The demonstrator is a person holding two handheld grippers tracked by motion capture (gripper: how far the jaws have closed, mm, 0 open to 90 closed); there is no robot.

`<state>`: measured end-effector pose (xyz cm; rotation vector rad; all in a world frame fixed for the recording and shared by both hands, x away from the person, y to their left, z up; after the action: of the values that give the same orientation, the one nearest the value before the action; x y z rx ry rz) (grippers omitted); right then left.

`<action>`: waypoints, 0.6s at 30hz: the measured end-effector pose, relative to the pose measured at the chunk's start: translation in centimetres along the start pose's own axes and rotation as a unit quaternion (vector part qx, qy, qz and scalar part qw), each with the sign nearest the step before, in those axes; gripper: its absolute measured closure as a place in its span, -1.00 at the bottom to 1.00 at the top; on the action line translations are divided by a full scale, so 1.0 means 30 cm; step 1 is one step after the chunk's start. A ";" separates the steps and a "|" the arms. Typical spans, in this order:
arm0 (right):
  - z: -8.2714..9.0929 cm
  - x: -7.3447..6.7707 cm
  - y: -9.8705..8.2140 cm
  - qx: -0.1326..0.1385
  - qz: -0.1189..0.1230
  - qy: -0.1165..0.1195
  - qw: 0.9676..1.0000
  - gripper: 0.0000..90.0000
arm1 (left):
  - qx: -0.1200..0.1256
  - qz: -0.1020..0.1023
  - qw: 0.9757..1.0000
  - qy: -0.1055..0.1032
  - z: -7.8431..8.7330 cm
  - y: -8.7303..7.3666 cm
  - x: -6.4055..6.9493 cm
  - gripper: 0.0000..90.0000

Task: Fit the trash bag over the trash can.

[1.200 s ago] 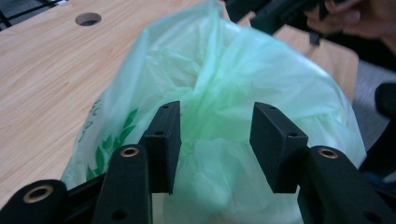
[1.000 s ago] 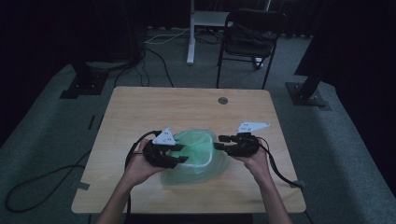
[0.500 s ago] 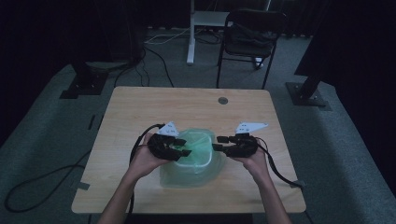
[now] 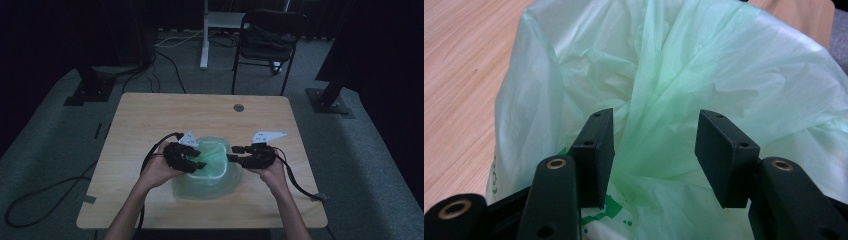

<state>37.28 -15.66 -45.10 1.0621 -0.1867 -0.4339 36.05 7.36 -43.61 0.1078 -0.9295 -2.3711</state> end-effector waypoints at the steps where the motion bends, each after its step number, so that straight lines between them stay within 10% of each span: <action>1: 0.000 0.000 0.000 0.000 0.000 0.000 1.000 0.22 | -0.002 -0.001 1.000 0.000 0.000 0.001 0.000 0.12; 12: 0.001 0.001 0.000 0.000 0.000 0.000 1.000 0.22 | 0.006 -0.005 0.999 -0.037 0.009 -0.006 0.001 0.12; 18: 0.002 -0.001 0.000 0.001 0.000 -0.002 1.000 0.21 | 0.089 0.029 0.995 -0.027 0.065 -0.006 -0.034 0.11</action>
<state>37.21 -15.69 -45.07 1.0628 -0.1897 -0.4356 36.28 9.19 -42.39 0.0850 -1.1548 -2.2438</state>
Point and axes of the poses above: each handheld gripper's, and its own axes: z roughly backward along the jaws, y roughly out of its top, x roughly to its right, the point moved 4 cm from there along -z, roughly forward along the jaws, and after that the axes turned 10 degrees about z, right-handed, at the moved point
